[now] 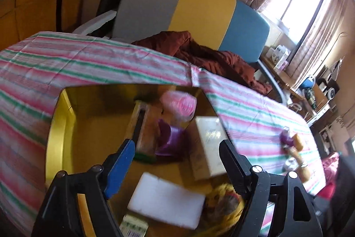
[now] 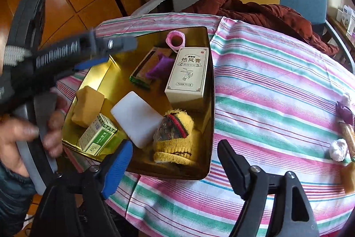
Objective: Organize objects
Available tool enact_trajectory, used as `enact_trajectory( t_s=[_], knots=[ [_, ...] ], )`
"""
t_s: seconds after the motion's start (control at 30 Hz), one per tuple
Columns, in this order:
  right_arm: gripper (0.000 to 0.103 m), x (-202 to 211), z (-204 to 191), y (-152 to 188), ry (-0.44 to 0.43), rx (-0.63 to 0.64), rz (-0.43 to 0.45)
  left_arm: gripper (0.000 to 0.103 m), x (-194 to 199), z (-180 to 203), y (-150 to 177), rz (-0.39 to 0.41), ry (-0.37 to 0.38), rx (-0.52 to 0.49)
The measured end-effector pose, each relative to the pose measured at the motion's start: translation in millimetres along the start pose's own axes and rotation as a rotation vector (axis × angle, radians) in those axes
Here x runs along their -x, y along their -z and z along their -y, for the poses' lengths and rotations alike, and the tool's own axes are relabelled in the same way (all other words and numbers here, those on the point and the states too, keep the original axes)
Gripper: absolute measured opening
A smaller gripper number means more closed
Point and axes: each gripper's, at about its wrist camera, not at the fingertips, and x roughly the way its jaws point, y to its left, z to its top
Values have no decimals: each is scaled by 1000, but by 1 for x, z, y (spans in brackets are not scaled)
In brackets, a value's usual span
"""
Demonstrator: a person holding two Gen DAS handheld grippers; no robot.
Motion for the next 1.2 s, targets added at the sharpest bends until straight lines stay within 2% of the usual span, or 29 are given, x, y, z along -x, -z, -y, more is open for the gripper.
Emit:
enact_trajectory(
  t_s=[0.1,0.27,0.53,1.2],
  knots=[
    [82,0,-3,3,10,3,2,79,6,-1,20,-2,-31,-14],
    [82,-1,-8,10,24,-6,15,79,25,4,43,40,-80,-50],
    [85,9,-10,17,69,-15,87,82,39,10,62,68,-166,-91],
    [85,23,16,23,101,-91,128,83,41,25,79,50,-162,-138]
  ],
)
